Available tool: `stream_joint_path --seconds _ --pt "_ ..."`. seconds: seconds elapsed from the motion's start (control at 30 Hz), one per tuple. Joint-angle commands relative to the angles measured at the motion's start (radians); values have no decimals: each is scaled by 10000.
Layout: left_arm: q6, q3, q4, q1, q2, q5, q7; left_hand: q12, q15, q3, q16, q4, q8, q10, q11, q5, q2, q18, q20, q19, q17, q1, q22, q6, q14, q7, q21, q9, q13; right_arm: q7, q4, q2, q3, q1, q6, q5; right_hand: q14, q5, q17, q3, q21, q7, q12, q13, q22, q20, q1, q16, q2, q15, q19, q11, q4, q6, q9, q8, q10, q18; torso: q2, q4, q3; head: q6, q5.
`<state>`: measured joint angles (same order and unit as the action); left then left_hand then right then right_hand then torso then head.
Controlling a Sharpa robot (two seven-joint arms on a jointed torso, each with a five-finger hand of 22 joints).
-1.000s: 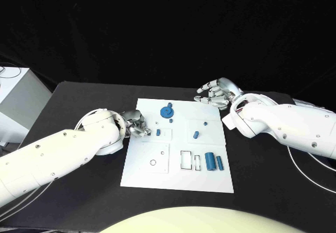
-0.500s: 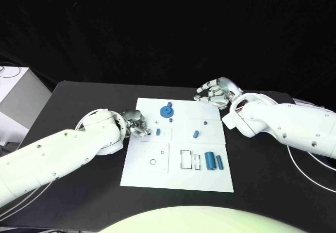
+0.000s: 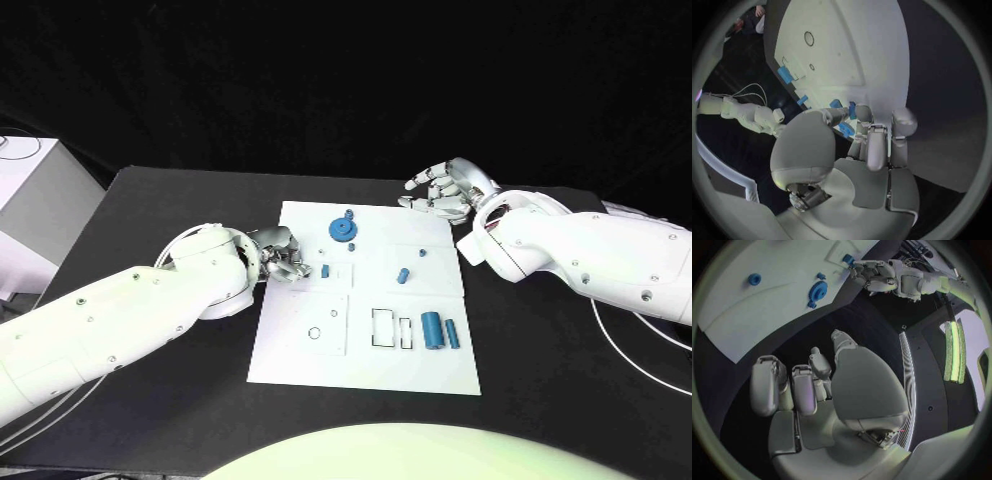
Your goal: Assemble the parts on the task board
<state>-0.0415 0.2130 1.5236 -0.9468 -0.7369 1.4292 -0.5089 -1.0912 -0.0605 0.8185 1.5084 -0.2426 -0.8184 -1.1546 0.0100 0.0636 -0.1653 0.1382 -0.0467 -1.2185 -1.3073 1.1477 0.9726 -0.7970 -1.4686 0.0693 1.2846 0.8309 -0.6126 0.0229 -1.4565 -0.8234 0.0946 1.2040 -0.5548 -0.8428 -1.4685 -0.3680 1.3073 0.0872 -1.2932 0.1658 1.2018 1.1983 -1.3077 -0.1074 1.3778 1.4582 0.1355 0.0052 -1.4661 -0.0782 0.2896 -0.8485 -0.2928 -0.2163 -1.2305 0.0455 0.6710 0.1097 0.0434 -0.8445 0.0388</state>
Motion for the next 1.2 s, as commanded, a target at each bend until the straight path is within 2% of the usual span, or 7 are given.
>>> stream_joint_path --seconds 0.03,0.63,1.2 --pt "-341 -22 -25 17 11 147 13 28 -71 1708 48 1728 -49 -6 15 -3 96 -164 15 -36 -1183 -28 -7 -59 -577 -76 39 10 15 -76 -20 -10 -2 -4 119 -87 -534 -29 898 73 36 -3 -11 -8 -788 80 -72 -22 59 -60 -52 -8 0 37 -9 -61 11 166 3 3 1 -14 9" --pt "-481 -23 17 17 -39 127 -40 45 -67 1722 49 1771 -47 6 15 -7 96 -162 13 -20 -1187 -10 -25 -58 -577 -75 29 -11 38 -76 -35 -28 -2 -4 128 -88 -531 -34 885 85 49 -4 -8 -19 -780 82 -92 -34 63 -61 -52 -7 1 39 -11 -64 8 168 2 11 12 -41 -1" --pt "-486 -24 -22 16 -12 106 -79 30 -64 1728 59 1790 -49 -11 12 -9 101 -167 12 -27 -1210 -7 -7 -64 -585 -72 37 -26 8 -69 -49 -33 -2 -4 126 -89 -531 -34 885 85 49 -4 -8 -19 -780 82 -92 -34 63 -61 -52 -7 1 39 -11 -64 8 168 4 6 -2 -57 -10"
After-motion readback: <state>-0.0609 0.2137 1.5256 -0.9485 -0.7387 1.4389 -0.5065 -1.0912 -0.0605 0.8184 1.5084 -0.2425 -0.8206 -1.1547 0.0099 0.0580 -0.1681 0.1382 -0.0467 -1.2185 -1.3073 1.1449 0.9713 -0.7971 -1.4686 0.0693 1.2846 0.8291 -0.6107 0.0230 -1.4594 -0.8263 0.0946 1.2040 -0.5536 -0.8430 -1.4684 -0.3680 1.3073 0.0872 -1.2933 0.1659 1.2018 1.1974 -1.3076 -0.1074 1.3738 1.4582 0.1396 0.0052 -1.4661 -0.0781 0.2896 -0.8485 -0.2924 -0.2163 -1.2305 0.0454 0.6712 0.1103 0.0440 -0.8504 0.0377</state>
